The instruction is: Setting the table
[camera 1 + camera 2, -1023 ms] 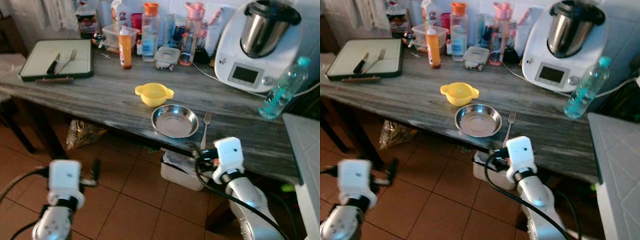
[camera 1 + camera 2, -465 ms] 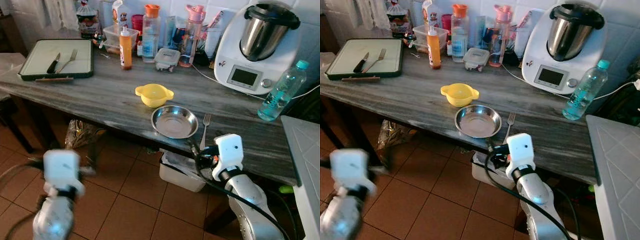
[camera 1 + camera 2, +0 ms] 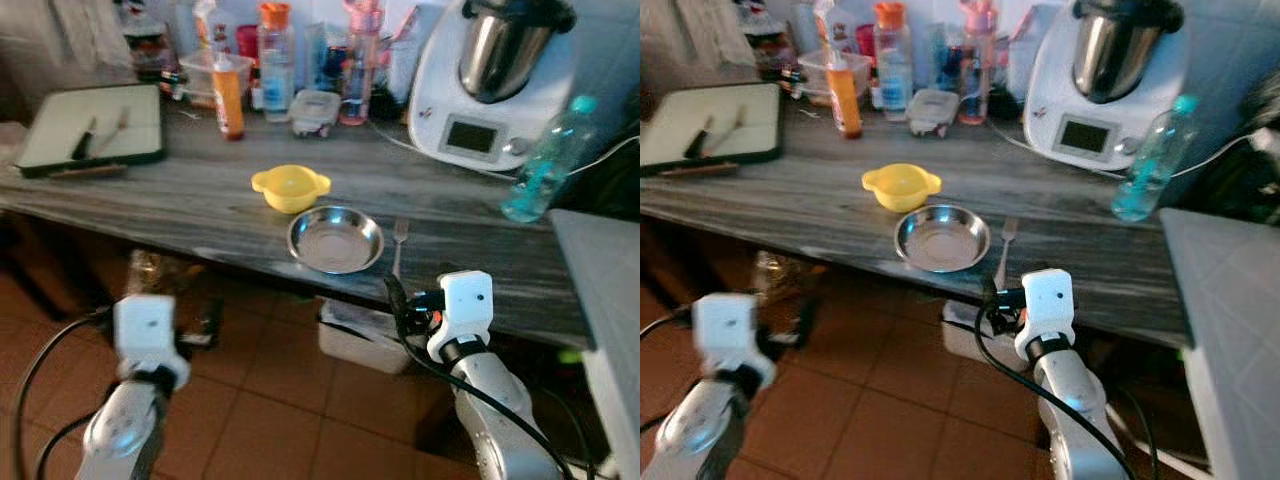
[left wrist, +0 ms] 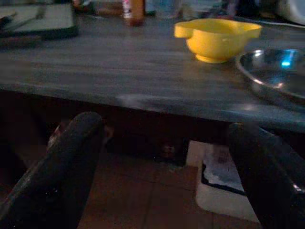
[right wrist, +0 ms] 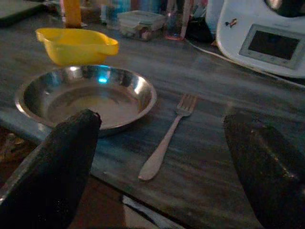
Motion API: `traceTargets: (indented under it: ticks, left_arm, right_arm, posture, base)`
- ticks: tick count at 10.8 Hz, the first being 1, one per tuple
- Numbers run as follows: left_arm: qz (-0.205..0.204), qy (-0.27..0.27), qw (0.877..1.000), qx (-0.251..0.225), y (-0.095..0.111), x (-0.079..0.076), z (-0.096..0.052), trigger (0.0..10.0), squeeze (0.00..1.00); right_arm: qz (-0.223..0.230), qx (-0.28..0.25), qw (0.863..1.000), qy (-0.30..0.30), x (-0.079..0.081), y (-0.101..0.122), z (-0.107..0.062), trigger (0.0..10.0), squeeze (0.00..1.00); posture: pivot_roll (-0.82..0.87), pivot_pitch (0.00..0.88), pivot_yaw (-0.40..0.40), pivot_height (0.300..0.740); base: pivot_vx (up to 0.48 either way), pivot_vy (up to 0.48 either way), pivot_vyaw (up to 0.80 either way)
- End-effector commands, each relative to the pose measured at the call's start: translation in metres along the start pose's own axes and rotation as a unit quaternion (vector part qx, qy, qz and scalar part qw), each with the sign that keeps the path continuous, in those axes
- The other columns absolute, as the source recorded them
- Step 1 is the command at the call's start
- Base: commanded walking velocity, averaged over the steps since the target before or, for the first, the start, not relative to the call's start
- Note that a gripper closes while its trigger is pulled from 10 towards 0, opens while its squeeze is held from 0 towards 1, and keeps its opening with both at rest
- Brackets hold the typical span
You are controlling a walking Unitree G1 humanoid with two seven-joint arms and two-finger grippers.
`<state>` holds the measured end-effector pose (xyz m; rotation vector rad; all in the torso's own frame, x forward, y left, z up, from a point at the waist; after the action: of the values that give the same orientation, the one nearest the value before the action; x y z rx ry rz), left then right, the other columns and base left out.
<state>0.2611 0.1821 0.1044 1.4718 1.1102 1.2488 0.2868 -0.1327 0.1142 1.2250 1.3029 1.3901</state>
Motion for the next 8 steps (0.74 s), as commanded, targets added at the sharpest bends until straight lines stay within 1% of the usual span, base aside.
traceTargets:
  ticks: [1, 2, 3, 4, 5, 6, 7, 8]
  left_arm:
    - [0.004, -0.010, 1.000, 0.000, 0.000, -0.002, 0.007, 10.0, 0.00]
    - [-0.008, -0.026, 1.000, -0.004, 0.001, -0.006, 0.014, 10.0, 0.00]
    - [-0.003, -0.037, 0.999, -0.001, 0.001, -0.011, 0.018, 10.0, 0.00]
    - [-0.008, -0.043, 0.999, 0.006, -0.002, -0.014, 0.016, 10.0, 0.00]
    - [-0.015, -0.039, 0.999, 0.016, -0.006, -0.013, 0.013, 10.0, 0.00]
    - [-0.011, -0.029, 0.999, 0.019, -0.009, -0.010, 0.013, 10.0, 0.00]
    - [-0.005, -0.020, 1.000, 0.016, -0.008, -0.010, 0.014, 10.0, 0.00]
    - [-0.008, -0.021, 1.000, 0.016, -0.008, -0.011, 0.015, 10.0, 0.00]
  right_arm:
    - [-0.009, 0.002, 1.000, -0.014, -0.005, -0.002, 0.002, 10.0, 0.00]
    - [-0.009, 0.000, 1.000, -0.019, -0.007, -0.001, 0.004, 10.0, 0.00]
    - [0.004, 0.003, 0.999, -0.032, -0.013, -0.002, 0.006, 10.0, 0.00]
    - [0.015, 0.007, 0.999, -0.041, -0.016, -0.004, 0.006, 10.0, 0.00]
    - [0.013, 0.007, 0.999, -0.040, -0.015, -0.005, 0.005, 10.0, 0.00]
    - [0.012, 0.006, 0.999, -0.033, -0.009, -0.006, 0.007, 10.0, 0.00]
    - [0.010, 0.004, 1.000, -0.025, -0.006, -0.004, 0.009, 10.0, 0.00]
    - [0.011, 0.002, 1.000, -0.023, -0.006, -0.003, 0.010, 10.0, 0.00]
  posture:
    - [0.14, 0.000, -0.022, 0.740]
    - [0.13, 0.000, -0.021, 0.740]
    - [0.12, 0.000, -0.003, 0.740]
    - [0.12, 0.000, 0.006, 0.740]
    - [0.11, 0.000, 0.008, 0.740]
    - [0.12, 0.000, -0.001, 0.740]
    - [0.12, 0.000, -0.005, 0.740]
    - [0.12, 0.000, -0.008, 0.740]
  base:
    - [0.000, 0.000, 0.00]
    - [0.000, 0.000, 0.00]
    - [0.000, 0.000, -0.77]
    - [0.000, 0.000, -0.76]
    - [0.000, 0.000, -0.76]
    - [0.000, 0.000, -0.76]
    - [0.000, 0.000, -0.76]
    - [0.000, 0.000, -0.76]
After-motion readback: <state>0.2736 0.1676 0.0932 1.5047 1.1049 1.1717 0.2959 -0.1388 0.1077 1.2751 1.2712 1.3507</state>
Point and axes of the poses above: a point about 5 cm out from each wrist's last joint towards the gripper, its own z axis pointing out of the wrist towards the gripper, its own y axis along the axis of the wrist's last joint, x = y × z, the point moved 3 cm from there along z, pointing out of the wrist towards the gripper, and after that the axes turned 10 degrees about z, right-handed, at the moved point
